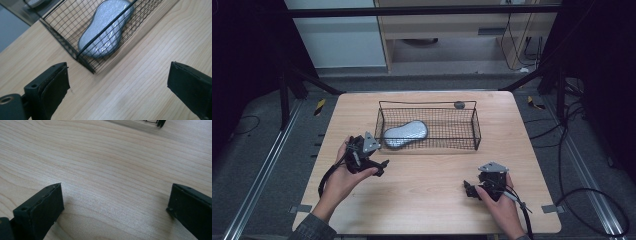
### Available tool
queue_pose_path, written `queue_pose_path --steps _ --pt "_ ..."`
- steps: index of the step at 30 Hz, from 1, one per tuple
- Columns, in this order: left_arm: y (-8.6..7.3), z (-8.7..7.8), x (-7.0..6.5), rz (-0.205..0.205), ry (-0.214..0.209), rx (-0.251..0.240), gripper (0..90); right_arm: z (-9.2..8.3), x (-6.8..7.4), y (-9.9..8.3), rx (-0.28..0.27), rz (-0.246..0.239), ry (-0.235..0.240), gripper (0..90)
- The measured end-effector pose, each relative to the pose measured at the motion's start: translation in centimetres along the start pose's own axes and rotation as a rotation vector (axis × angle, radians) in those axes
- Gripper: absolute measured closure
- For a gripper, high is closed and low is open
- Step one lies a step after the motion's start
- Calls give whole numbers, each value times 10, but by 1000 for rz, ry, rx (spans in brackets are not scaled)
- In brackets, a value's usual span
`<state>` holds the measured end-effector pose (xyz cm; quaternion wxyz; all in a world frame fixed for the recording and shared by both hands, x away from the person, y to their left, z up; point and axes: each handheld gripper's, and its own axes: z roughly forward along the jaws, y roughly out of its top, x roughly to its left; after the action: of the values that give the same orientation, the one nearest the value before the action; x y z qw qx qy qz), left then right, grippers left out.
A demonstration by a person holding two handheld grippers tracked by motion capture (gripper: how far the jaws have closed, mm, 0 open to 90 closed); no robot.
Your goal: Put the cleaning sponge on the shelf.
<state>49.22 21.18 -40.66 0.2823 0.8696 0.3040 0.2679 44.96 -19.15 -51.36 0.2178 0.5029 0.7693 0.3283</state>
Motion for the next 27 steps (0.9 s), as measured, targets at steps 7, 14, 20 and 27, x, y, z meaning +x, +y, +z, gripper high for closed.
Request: queue_pose_path --steps 7,14,20,27 --pt "-25 4 7 -60 8 6 30 0 0 0 1 1 1 3" --pt "-56 22 19 -143 1 45 34 0 0 0 2 1 0 4" --pt "-78 31 33 -213 26 72 34 0 0 0 1 -1 1 4" --pt "-94 40 46 -272 42 80 34 0 0 0 1 -1 1 4"
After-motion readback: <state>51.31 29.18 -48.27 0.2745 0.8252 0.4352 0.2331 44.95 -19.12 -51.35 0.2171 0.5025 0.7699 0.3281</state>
